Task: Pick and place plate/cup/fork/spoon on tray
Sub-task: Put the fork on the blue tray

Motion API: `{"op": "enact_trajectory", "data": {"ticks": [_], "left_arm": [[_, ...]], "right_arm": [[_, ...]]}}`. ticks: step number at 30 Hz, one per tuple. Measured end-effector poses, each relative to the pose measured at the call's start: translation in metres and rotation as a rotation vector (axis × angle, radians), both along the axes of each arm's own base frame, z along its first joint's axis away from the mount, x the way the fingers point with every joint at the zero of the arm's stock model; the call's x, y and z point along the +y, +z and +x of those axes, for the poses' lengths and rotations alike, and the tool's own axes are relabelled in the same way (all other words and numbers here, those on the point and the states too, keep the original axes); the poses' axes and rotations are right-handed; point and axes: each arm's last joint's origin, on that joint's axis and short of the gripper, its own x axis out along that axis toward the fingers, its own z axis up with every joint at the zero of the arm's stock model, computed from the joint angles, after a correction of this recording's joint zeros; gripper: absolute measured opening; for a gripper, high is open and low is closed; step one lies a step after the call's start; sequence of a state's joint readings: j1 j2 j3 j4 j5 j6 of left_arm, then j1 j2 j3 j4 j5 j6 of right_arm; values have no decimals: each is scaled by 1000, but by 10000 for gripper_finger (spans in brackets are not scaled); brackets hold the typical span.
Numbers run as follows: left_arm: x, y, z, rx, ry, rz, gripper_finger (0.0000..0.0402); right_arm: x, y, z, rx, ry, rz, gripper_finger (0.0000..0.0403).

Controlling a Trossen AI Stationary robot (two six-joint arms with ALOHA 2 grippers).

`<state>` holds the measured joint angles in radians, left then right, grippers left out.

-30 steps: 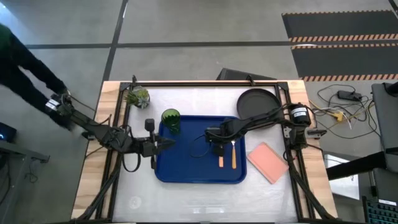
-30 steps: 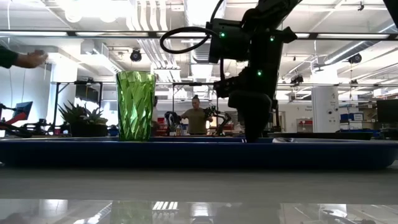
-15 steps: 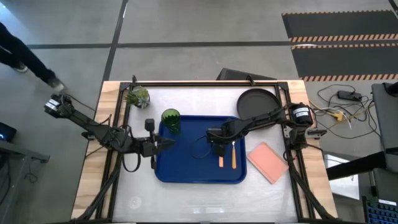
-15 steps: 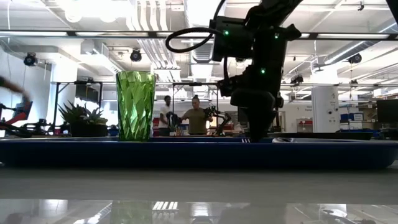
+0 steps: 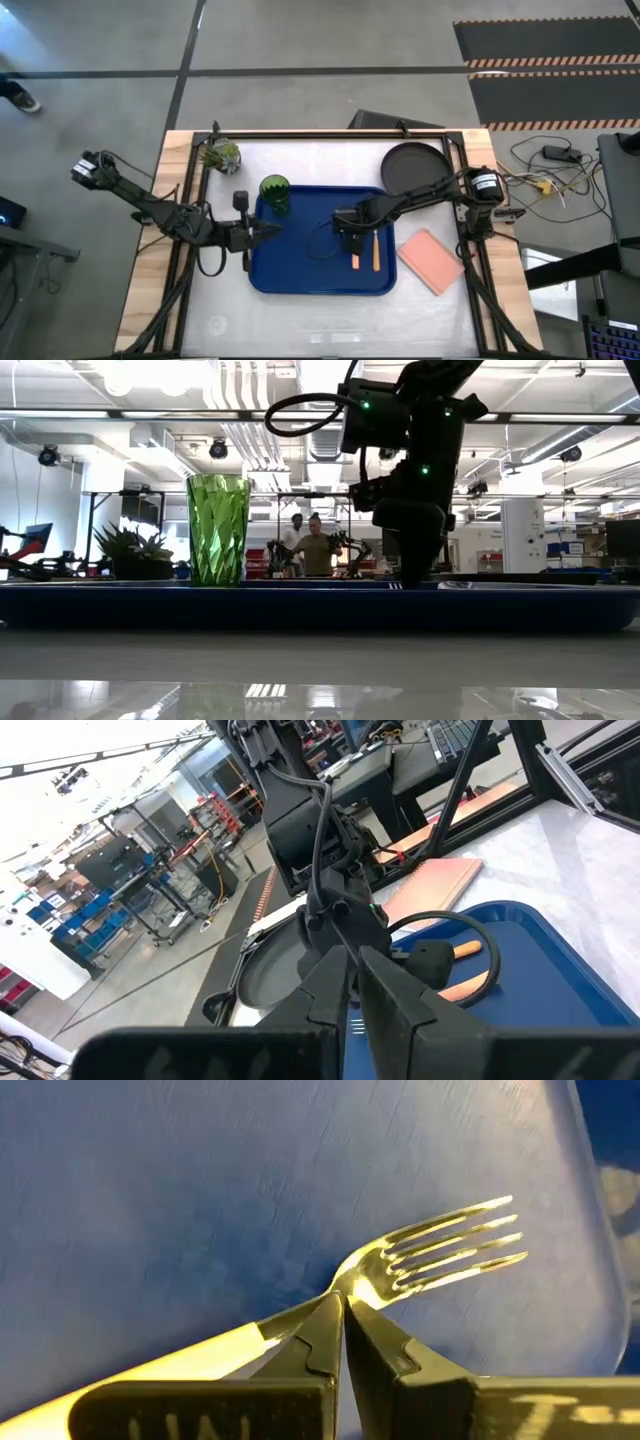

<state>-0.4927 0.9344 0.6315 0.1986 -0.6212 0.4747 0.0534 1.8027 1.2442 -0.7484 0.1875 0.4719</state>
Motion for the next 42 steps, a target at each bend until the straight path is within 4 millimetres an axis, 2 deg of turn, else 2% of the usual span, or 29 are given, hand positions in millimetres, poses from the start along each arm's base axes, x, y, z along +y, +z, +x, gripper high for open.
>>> {"op": "enact_trajectory", "data": {"ticks": [8, 13, 22, 32, 42], "left_arm": [[0, 0, 0, 0, 0, 0, 11], [0, 0, 0, 0, 0, 0, 11], [0, 0, 0, 0, 0, 1, 11], [0, 0, 0, 0, 0, 1, 11], [0, 0, 0, 0, 0, 1, 11]], "right_arm": [[-3, -2, 1, -22, -13, -82, 8], [-2, -8, 3, -26, -10, -74, 8], [6, -9, 3, -27, 7, -23, 8], [6, -9, 2, -24, 8, -19, 8], [7, 4, 9, -24, 27, -22, 8]]}}
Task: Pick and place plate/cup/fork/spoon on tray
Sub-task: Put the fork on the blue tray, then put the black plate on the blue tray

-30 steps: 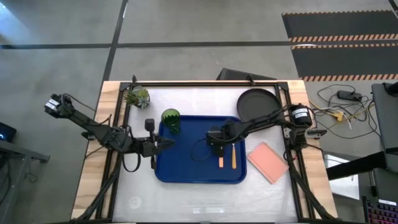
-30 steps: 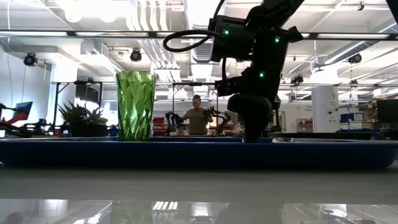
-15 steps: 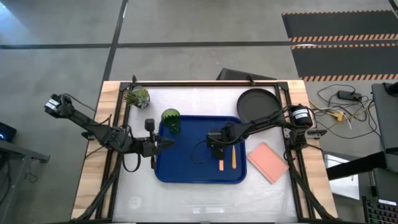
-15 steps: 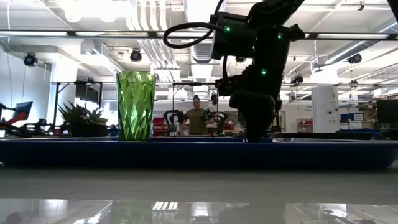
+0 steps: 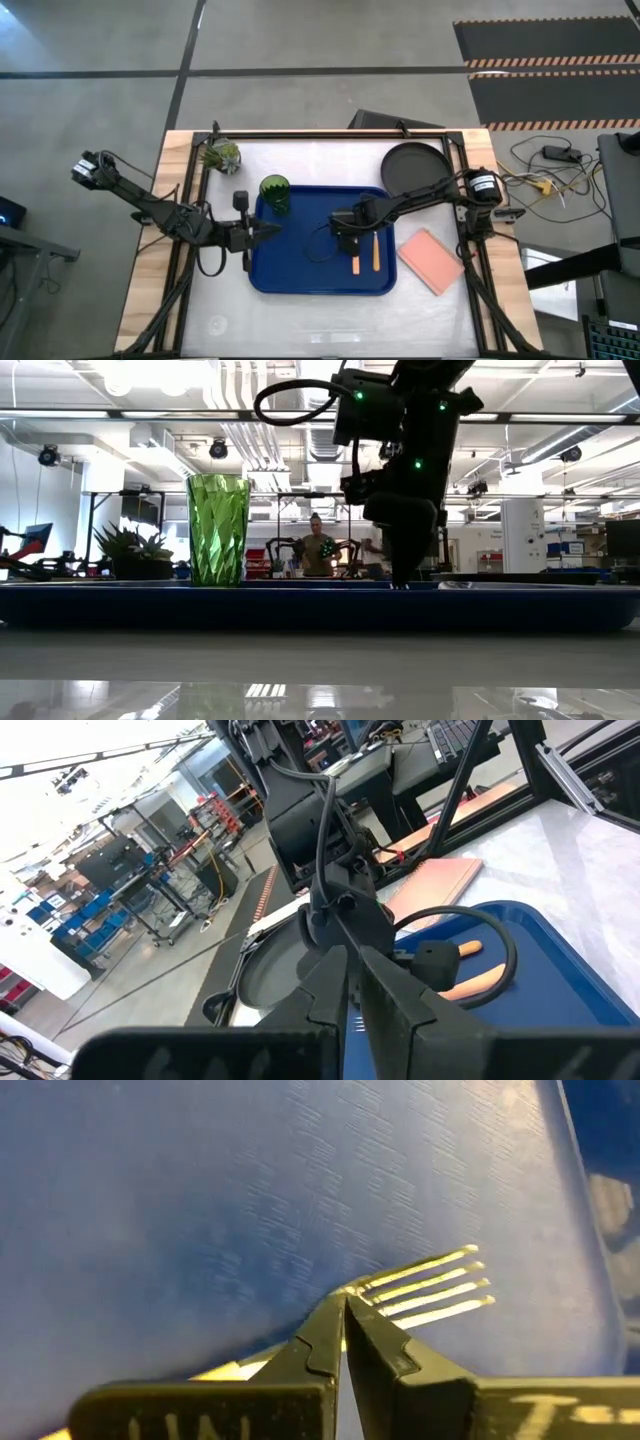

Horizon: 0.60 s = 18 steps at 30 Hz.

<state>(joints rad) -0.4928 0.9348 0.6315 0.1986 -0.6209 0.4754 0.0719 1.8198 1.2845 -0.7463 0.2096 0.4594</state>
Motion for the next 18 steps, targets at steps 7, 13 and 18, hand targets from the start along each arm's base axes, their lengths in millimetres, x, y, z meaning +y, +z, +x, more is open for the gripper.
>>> {"op": "enact_trajectory", "data": {"ticks": [7, 13, 18], "left_arm": [[0, 0, 0, 0, 0, 0, 11], [0, 0, 0, 0, 0, 0, 11], [0, 0, 0, 1, 0, 1, 11]], "right_arm": [[-2, 16, -3, 93, -7, -68, 8], [-8, 25, -20, 247, -12, -177, 8], [-19, 38, -40, 308, -56, -202, 8]]}}
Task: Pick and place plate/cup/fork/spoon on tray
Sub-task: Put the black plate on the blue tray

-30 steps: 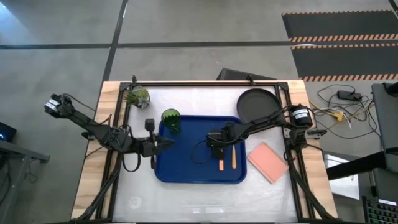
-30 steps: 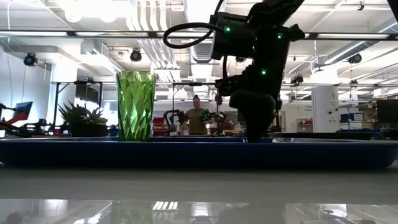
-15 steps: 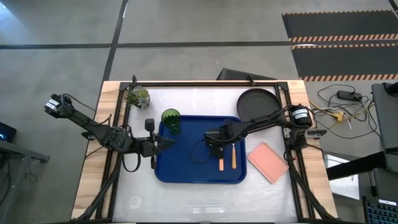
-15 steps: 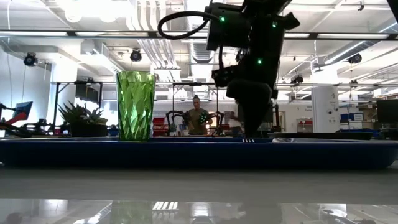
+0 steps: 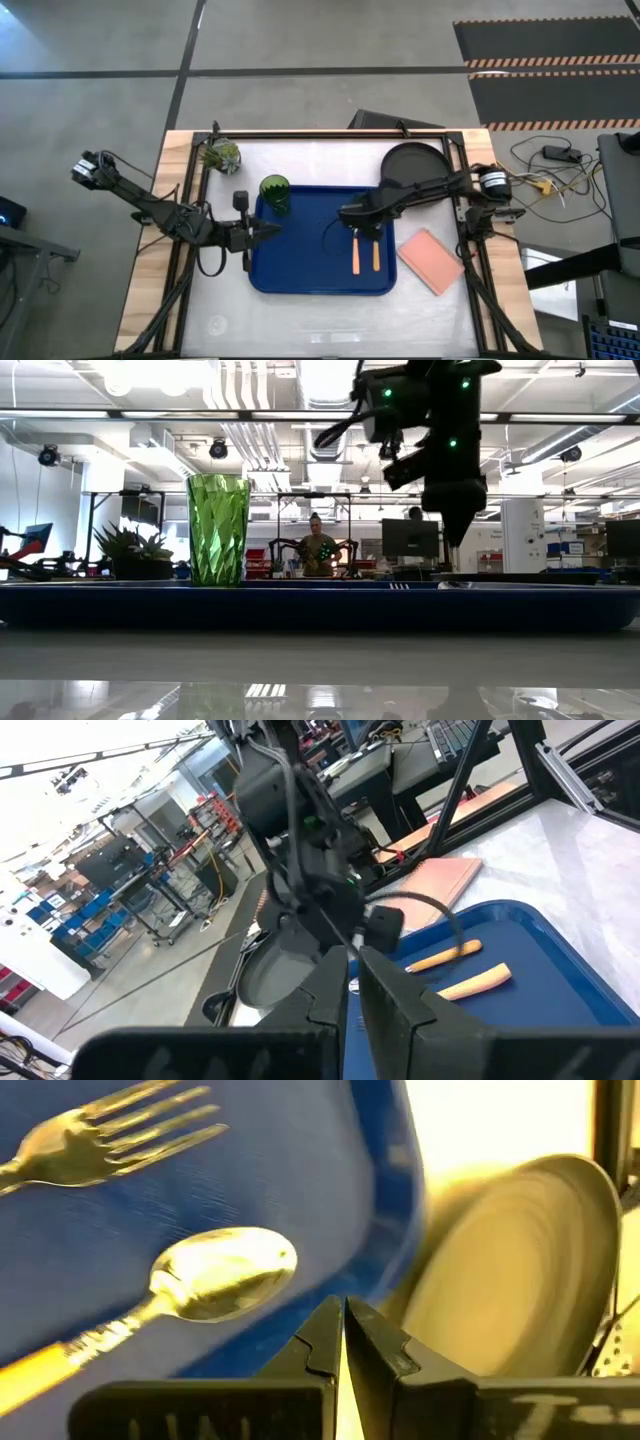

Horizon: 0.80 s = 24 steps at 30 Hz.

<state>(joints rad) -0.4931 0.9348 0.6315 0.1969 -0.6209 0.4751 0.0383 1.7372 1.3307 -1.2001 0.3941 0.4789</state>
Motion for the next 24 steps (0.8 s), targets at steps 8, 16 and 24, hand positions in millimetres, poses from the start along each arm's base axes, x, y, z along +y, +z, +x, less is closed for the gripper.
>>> {"op": "enact_trajectory", "data": {"ticks": [8, 16, 24], "left_arm": [[0, 0, 0, 4, 0, 2, 11], [0, 0, 0, 4, 0, 2, 11], [0, 0, 0, 4, 0, 2, 11]], "right_arm": [[-25, 26, -39, -170, -52, 44, 8], [-50, 16, -83, -426, -117, 157, 8], [-57, 3, -118, -398, -124, 159, 13]]}}
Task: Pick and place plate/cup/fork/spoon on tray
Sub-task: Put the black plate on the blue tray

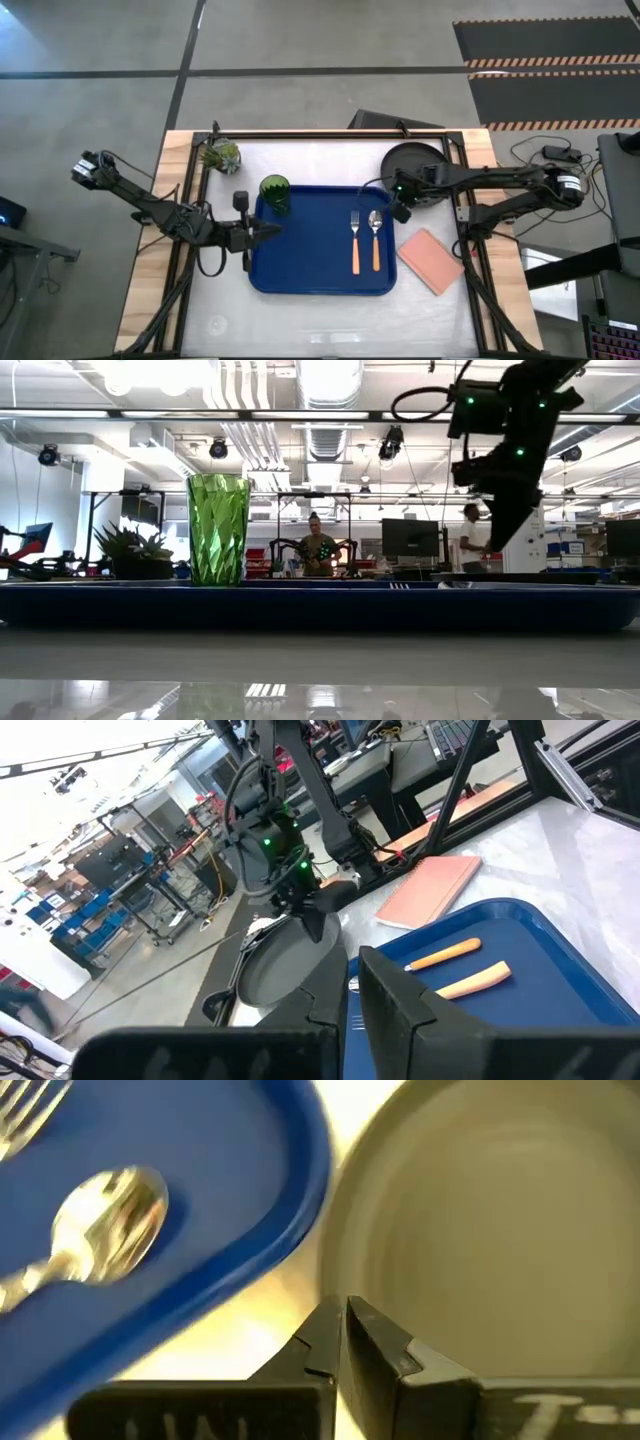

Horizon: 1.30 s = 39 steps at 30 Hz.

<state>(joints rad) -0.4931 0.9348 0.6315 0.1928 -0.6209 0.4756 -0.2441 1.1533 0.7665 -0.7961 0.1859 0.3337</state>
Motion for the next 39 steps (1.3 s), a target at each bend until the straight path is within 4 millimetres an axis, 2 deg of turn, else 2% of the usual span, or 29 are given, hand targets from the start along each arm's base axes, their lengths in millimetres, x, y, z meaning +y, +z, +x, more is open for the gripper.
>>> {"op": "enact_trajectory", "data": {"ticks": [4, 12, 15, 19, 25, 30, 35, 39], "left_arm": [[0, 0, 0, 0, 0, 0, 11], [0, 0, 0, 0, 0, 1, 11], [0, 0, 0, 0, 0, 1, 11], [0, 0, 0, 0, -1, 2, 11], [0, 0, 0, -1, -1, 2, 11], [0, 0, 0, -1, -1, 2, 11], [0, 0, 0, -1, -1, 2, 11], [0, 0, 0, -1, -1, 2, 11]], "right_arm": [[2, -7, -5, 31, 69, 7, 45], [1, -19, -1, 71, 68, 36, 157], [-1, -27, 1, 118, 30, 1, 180], [-4, -37, 5, 162, -4, 7, 190], [-7, -52, 8, 242, -31, -7, 171], [-7, -60, 9, 278, -28, 3, 102], [-7, -59, 10, 280, -19, -13, 24], [-7, -53, 9, 257, -22, -21, 18]]}}
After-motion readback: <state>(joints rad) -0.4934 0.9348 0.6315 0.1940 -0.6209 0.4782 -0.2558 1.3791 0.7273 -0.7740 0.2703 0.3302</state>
